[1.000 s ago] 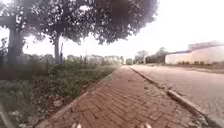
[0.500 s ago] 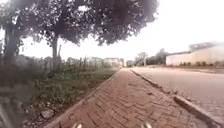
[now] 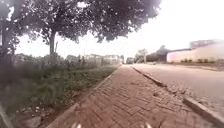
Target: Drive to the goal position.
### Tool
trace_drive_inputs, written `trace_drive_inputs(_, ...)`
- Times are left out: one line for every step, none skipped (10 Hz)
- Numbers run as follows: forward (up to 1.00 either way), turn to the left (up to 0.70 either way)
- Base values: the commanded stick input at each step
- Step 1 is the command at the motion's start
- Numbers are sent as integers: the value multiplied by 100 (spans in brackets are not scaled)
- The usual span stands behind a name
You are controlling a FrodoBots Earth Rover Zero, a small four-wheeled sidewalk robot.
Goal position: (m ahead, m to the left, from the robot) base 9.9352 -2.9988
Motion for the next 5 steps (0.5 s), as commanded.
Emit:
trace_drive_inputs(70, -35)
trace_drive_inputs(70, -35)
trace_drive_inputs(70, -35)
trace_drive_inputs(70, -35)
trace_drive_inputs(70, -35)
